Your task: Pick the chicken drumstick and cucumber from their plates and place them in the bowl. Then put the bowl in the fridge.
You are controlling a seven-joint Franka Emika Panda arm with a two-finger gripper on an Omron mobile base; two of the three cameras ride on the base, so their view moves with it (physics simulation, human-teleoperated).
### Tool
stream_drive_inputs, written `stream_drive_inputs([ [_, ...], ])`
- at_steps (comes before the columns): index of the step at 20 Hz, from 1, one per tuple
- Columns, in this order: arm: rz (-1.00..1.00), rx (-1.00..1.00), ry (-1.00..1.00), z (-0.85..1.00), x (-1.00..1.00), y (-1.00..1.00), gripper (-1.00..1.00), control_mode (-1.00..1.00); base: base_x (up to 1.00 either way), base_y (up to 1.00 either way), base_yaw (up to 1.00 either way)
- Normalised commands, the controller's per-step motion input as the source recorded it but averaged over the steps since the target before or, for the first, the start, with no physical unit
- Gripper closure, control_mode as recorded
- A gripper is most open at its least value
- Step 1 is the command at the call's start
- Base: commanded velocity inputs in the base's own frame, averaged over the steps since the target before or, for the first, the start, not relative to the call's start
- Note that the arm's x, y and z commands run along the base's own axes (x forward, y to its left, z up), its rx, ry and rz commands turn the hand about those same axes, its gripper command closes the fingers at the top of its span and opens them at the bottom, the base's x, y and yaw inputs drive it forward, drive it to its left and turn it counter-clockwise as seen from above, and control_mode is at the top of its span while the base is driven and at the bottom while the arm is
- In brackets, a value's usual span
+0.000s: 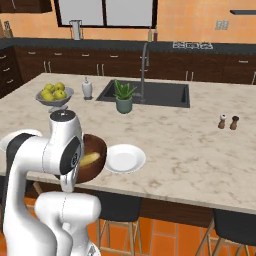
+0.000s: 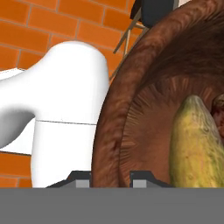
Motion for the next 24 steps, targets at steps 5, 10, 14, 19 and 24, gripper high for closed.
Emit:
stream_drive_inputs([
  [5,0.0,0.0,0.0,0.0,-0.03,0.0,1.0,1.0,-0.6,0.0,-0.01],
  [10,0.0,0.0,0.0,0.0,0.0,0.0,1.0,1.0,-0.36,0.0,-0.45],
  [14,0.0,0.0,0.0,0.0,0.0,0.0,1.0,1.0,0.0,0.06,-0.88],
  [19,0.0,0.0,0.0,0.0,0.0,0.0,1.0,1.0,0.0,0.03,-0.94],
  [24,0.0,0.0,0.0,0.0,0.0,0.0,1.0,1.0,0.08,0.0,-0.9],
])
